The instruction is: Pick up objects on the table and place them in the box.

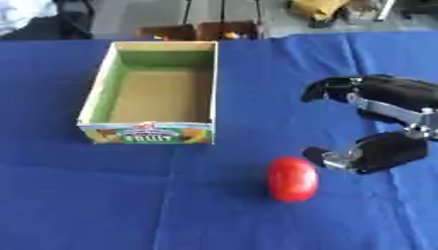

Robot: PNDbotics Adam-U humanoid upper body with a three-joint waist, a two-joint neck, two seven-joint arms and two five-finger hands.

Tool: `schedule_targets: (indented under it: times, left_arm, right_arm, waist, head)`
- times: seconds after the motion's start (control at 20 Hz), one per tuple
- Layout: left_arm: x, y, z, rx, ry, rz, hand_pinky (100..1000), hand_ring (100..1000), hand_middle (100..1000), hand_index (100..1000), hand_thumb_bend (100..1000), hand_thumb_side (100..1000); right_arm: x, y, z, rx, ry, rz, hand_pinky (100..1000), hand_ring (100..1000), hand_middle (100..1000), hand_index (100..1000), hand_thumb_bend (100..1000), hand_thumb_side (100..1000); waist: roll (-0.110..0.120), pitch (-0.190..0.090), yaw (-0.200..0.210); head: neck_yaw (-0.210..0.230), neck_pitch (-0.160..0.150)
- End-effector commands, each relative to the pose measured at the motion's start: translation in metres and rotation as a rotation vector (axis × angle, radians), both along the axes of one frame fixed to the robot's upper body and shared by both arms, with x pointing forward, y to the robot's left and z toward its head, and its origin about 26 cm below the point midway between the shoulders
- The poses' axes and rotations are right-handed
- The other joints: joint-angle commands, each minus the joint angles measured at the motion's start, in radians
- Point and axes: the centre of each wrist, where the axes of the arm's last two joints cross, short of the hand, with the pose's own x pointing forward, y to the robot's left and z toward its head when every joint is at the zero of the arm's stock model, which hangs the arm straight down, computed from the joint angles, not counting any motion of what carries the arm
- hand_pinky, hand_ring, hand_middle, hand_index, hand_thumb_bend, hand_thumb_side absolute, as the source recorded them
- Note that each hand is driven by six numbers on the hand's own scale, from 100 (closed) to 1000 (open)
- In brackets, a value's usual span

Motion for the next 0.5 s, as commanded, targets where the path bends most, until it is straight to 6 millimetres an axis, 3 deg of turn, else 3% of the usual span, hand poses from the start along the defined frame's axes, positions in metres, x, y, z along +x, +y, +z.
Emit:
schedule_targets:
  times: [0.05,0.1,0.15,0.2,0.25,0.3,0.4,0.5]
  left_arm:
    - [-0.0035,-0.0014,0.008,0.009,-0.027,-0.006,846,928,929,925,100,1000]
    - [-0.0035,-0.0015,0.0079,0.008,-0.026,-0.007,846,928,929,925,100,1000]
    - [-0.0034,-0.0018,0.0079,0.008,-0.026,-0.008,846,928,929,925,100,1000]
    - [-0.0034,-0.002,0.008,0.009,-0.026,-0.009,846,928,932,924,100,1000]
    - [-0.0034,-0.0022,0.0082,0.01,-0.027,-0.009,846,929,933,924,100,1000]
    - [-0.0034,-0.0023,0.0084,0.01,-0.027,-0.01,846,929,932,925,100,1000]
    - [-0.0034,-0.0024,0.0083,0.011,-0.027,-0.011,846,930,931,925,100,1000]
    - [-0.0033,-0.0026,0.0082,0.011,-0.026,-0.013,846,930,930,925,100,1000]
  right_arm:
    - [-0.0031,0.0007,0.0048,-0.022,-0.02,0.009,890,1000,968,1000,100,459]
    - [-0.0031,0.0009,0.0037,-0.024,-0.016,0.011,890,1000,968,1000,100,459]
    - [-0.0031,0.0012,0.0027,-0.021,-0.014,0.015,889,998,965,1000,100,530]
    - [-0.0031,0.0013,0.0023,-0.014,-0.015,0.017,885,996,960,1000,292,682]
    - [-0.003,0.0012,0.0021,0.001,-0.019,0.017,885,996,958,1000,406,786]
    - [-0.0031,0.001,0.0019,0.016,-0.023,0.017,886,996,955,1000,471,1000]
    - [-0.0031,0.0006,0.0018,0.067,-0.039,0.016,888,998,952,1000,606,1000]
    - [-0.0032,0.0003,0.0004,0.097,-0.044,0.014,896,1000,960,1000,677,1000]
  waist:
    - [-0.004,-0.014,-0.003]
    - [-0.004,-0.013,-0.003]
    - [-0.004,-0.012,-0.003]
    - [-0.004,-0.011,-0.004]
    - [-0.005,-0.011,-0.004]
    - [-0.005,-0.011,-0.004]
    - [-0.005,-0.011,-0.004]
    - [-0.005,-0.01,-0.004]
  head:
    - [-0.013,-0.014]
    - [-0.016,-0.013]
    - [-0.018,-0.013]
    - [-0.019,-0.013]
    - [-0.021,-0.013]
    - [-0.023,-0.013]
    - [-0.024,-0.014]
    - [-0.025,-0.014]
